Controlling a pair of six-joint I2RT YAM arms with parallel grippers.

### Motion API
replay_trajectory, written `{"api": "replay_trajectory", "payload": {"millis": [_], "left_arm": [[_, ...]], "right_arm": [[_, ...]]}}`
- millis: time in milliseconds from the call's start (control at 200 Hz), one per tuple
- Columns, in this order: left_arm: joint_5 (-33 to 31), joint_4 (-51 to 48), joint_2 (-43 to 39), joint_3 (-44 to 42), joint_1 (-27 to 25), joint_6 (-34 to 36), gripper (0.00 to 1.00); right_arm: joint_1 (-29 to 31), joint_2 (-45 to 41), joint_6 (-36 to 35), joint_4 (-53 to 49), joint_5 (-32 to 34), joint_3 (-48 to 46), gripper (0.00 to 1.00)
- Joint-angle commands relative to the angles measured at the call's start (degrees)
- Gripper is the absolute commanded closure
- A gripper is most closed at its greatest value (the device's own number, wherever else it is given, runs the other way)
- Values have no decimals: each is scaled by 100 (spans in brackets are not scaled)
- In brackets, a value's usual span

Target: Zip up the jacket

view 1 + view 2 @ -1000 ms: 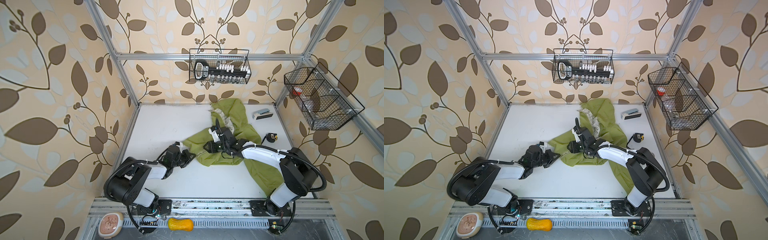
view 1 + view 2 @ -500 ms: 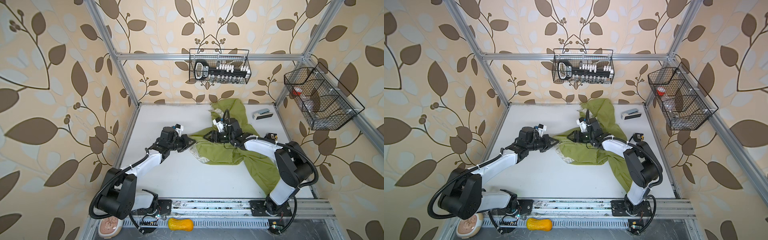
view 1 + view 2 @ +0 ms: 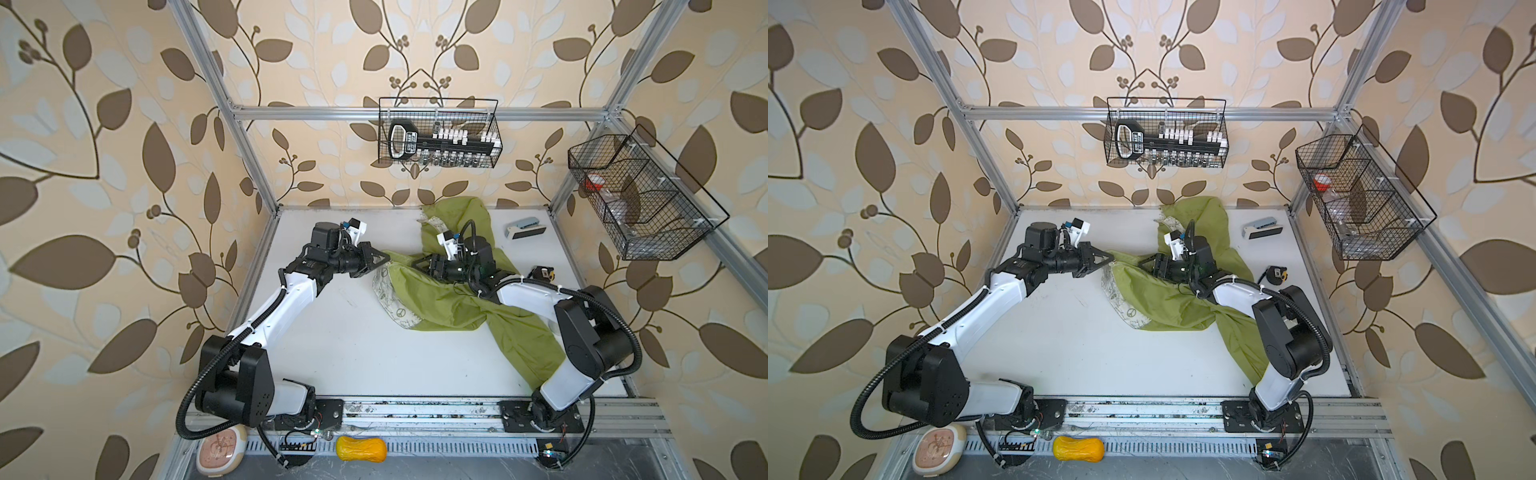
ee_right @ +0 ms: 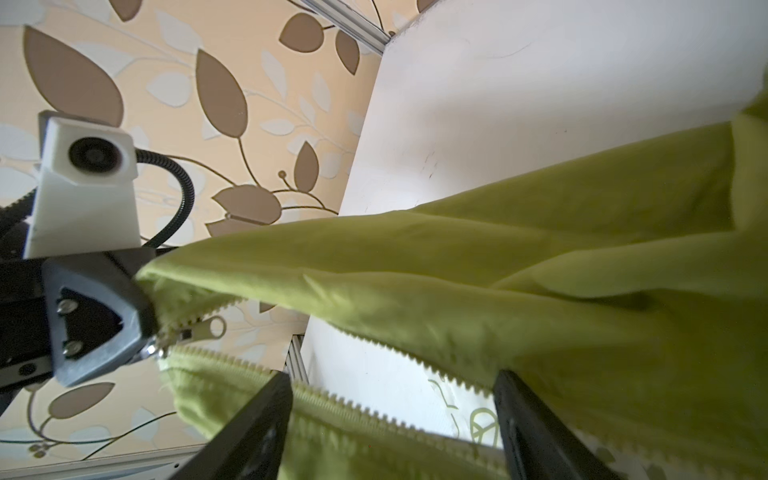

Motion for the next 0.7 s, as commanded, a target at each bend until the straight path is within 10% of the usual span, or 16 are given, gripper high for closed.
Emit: {"api": "replay_trajectory", "payload": {"millis": [0,325,695], "left_arm": [[603,40,92,520,111,214,100],[1222,869,280,787,136,-350,100],[1664,2309,48,-155,127,-1321,100]], "right_arm": [[98,-256,526,735,-150,-128,22],[627,239,2011,3017,47,-602,52],[508,818,3077,4818,158,-899,58]]}}
